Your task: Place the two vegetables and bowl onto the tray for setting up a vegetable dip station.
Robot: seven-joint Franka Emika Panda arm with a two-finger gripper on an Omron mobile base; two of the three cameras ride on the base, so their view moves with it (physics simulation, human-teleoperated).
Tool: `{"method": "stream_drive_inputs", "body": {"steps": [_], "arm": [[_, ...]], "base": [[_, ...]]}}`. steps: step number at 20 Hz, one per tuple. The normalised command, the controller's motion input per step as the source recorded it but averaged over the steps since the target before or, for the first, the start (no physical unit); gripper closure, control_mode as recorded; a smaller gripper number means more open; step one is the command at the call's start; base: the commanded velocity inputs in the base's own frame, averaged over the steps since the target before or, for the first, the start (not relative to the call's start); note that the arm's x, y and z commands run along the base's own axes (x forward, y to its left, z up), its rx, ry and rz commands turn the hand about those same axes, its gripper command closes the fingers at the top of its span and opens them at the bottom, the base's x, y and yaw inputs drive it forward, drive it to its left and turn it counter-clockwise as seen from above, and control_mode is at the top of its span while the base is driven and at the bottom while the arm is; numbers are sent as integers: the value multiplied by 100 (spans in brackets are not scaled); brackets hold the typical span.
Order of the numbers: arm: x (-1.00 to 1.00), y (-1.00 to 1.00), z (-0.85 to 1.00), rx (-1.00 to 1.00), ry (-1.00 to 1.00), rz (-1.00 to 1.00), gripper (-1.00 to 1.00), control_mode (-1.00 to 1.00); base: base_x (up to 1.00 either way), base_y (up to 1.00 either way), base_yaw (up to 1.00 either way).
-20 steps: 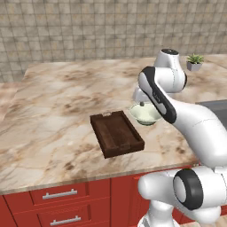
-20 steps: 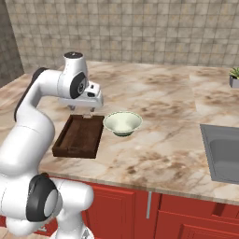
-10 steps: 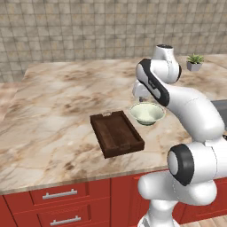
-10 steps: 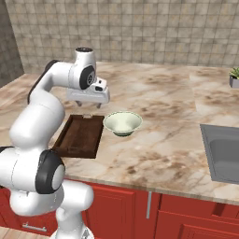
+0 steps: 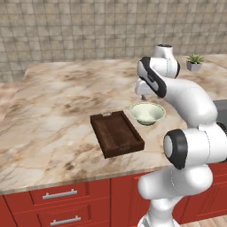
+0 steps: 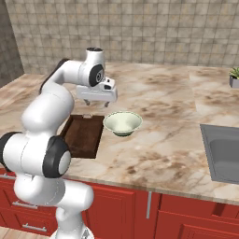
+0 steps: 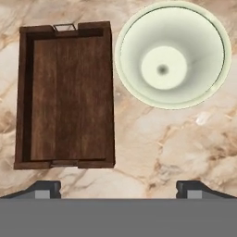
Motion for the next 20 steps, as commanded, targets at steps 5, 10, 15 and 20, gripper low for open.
{"method": "stream_drive_inputs", "body": {"steps": [5, 10, 15, 20], "arm": [[27, 25, -29, -16, -3, 0, -100, -100], [20, 23, -21, -14, 0, 0, -100, -100], [12, 8, -15, -4, 0, -5, -100, -100], [17, 0, -8, 0, 0, -4, -100, -100]], "base": [[0, 0, 0], [0, 0, 0], [0, 0, 0], [0, 0, 0]]}}
